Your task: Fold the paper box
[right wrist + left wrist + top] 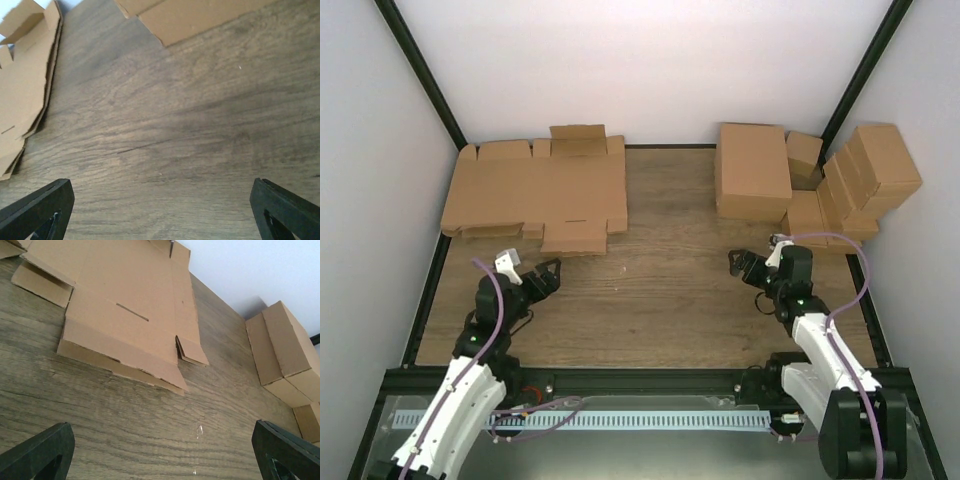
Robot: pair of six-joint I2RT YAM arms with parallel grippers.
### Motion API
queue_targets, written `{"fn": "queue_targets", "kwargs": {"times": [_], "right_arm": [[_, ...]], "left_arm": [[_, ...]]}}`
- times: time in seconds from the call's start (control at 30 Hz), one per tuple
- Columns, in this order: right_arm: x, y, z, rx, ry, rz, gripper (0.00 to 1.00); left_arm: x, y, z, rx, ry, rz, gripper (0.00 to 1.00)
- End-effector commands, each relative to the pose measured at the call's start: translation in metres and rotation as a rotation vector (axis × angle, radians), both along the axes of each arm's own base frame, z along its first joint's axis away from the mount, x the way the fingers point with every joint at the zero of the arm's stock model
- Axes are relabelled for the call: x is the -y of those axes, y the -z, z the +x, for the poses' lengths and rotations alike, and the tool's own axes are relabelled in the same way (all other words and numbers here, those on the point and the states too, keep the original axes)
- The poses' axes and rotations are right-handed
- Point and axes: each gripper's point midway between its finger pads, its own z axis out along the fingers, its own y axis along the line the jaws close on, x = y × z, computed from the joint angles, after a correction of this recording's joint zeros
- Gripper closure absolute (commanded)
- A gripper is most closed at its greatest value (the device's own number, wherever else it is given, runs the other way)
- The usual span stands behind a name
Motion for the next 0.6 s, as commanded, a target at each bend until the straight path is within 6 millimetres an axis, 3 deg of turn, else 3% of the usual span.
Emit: {"fn": "queue_targets", "kwargs": {"times": [0.0,0.2,0.37,0.57], "right_arm": [[0.0,0.005,0.004,-0.04,0.018,0.021,0.0],[-0.004,0.01,0.002,-0.061,0.004,0.039,0.0],[-0.005,0.007,0.0,-0.041,0.003,0.044,0.0],[-0.003,0.001,-0.005,0.005,0.015,0.054,0.0]], "left_arm": [[-0.003,-0.017,0.008,-0.017,-0.044,-0.023,0.0],[0.012,-0.017,0.037,-0.155,-0.049,-0.121,0.0],[0.022,-0.003,0.062,-0.277,-0.083,-0.215,0.05],[-0.002,0.012,0.074,-0.347,-0.27,-0.244,0.22]]}}
